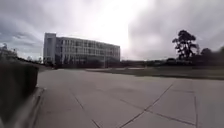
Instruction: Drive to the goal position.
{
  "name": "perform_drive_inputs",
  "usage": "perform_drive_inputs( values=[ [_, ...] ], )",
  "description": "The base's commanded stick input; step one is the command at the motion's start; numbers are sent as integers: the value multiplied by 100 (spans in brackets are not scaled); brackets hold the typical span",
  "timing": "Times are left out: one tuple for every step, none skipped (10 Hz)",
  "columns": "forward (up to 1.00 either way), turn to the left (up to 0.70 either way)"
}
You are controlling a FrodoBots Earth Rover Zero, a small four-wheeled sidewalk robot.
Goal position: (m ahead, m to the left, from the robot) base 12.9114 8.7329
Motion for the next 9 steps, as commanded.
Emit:
perform_drive_inputs(
  values=[
    [70,21],
    [70,33],
    [70,35],
    [70,24],
    [70,4],
    [70,0],
    [70,0],
    [70,0],
    [70,15]
  ],
)
